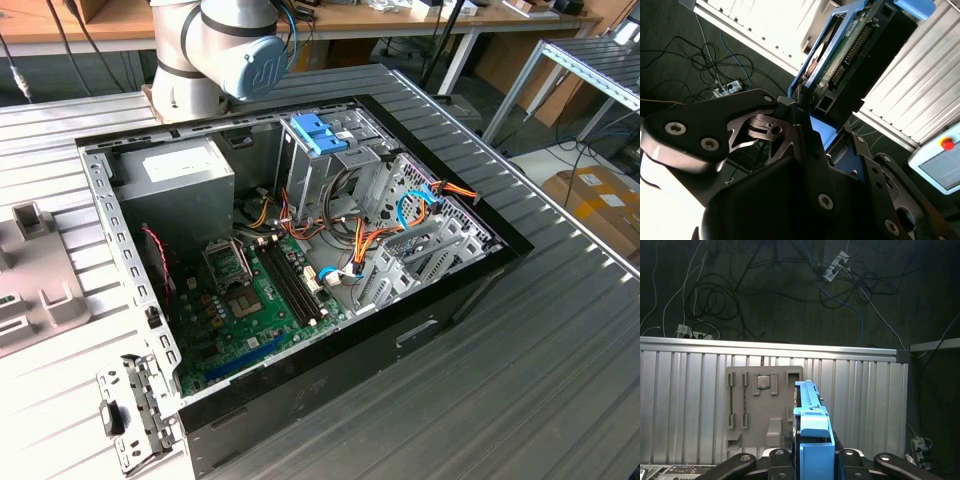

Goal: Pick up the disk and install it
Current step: 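Pick up the disk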

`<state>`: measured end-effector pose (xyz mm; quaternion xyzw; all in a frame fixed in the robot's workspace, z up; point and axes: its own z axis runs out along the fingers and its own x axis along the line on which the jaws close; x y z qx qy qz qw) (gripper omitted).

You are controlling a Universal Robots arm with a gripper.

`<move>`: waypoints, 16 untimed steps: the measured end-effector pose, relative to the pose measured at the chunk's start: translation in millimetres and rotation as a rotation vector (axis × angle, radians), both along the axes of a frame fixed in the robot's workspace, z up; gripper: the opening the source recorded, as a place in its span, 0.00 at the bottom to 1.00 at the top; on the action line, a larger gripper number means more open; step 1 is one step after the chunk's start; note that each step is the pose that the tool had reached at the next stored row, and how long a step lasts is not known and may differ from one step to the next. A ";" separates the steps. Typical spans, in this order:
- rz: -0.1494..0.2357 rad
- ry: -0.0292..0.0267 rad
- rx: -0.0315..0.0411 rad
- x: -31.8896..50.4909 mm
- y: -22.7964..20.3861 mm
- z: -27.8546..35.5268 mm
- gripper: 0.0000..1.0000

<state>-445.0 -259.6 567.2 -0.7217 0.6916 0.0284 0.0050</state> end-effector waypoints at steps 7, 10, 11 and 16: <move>0.000 -0.0001 0.0000 0.0 0.0 5.3 0.37; 0.000 0.0000 0.0000 0.0 0.0 7.8 0.37; 0.000 0.0000 0.0000 0.0 0.0 8.9 0.37; 0.000 -0.0001 0.0000 0.0 0.0 13.2 0.37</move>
